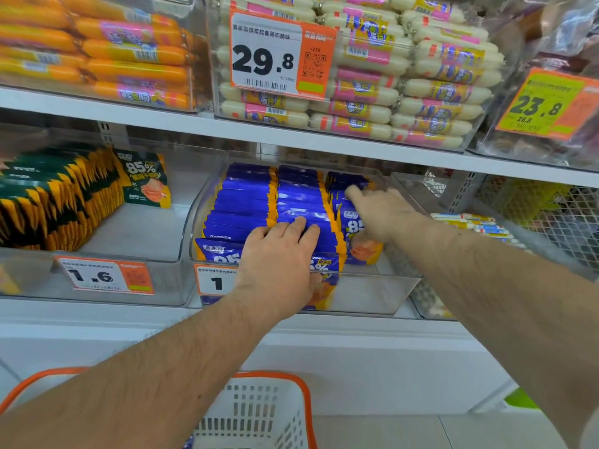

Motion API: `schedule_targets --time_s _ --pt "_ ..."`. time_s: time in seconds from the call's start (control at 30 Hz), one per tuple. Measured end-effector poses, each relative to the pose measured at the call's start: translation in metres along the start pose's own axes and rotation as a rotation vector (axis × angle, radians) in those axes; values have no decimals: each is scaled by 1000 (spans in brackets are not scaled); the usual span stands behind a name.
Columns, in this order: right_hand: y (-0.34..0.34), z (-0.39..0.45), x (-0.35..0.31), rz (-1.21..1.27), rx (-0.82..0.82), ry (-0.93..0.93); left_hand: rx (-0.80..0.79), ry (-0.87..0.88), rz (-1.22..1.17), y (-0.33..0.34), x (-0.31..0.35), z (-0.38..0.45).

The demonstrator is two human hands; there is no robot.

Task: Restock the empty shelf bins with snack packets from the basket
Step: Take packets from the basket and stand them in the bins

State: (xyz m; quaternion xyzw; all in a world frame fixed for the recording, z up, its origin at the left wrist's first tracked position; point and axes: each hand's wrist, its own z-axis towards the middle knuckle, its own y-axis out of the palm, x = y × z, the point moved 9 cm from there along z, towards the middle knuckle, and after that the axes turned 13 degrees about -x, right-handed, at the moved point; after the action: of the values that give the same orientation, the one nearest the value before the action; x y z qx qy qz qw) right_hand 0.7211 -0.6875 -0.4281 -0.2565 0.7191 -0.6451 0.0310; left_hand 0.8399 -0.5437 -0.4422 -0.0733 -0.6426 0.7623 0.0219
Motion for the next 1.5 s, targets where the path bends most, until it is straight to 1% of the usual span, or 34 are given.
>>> schedule_targets --time_s 0.2,0.43,0.6,0.77,1.0,1.07,1.13,1.23,1.27,1.33,1.43,1.47,1.5 --pt "-5 1 6 -168 41 116 0 6 2 0 1 1" --pt "-17 -6 6 -297 54 169 -3 5 -1 -1 0 1" --pt "-13 -10 4 -145 2 177 -20 -3 -5 0 0 2" --pt "-14 -17 3 -107 -4 156 -33 -13 -9 1 -1 2" --pt "-21 -30 5 -76 49 167 -79 -14 -12 3 0 3" --pt "-28 -39 2 -7 116 148 -99 -8 -18 2 0 4" --pt "-39 -56 -6 123 231 121 -132 13 -41 0 0 4" --pt "-57 -88 -27 355 393 96 -190 53 -171 -7 -4 1" --pt "-61 -97 -37 418 435 77 -183 65 -218 -11 -6 -2" --pt "-69 -114 -62 519 512 6 -77 87 -264 -26 -13 -17" --pt "-77 -136 -104 648 643 -126 166 96 -267 -47 -37 -61" --pt "-77 -142 -122 681 669 -167 214 86 -277 -47 -49 -78" --pt "-74 -145 -141 724 679 -209 226 70 -287 -43 -62 -94"
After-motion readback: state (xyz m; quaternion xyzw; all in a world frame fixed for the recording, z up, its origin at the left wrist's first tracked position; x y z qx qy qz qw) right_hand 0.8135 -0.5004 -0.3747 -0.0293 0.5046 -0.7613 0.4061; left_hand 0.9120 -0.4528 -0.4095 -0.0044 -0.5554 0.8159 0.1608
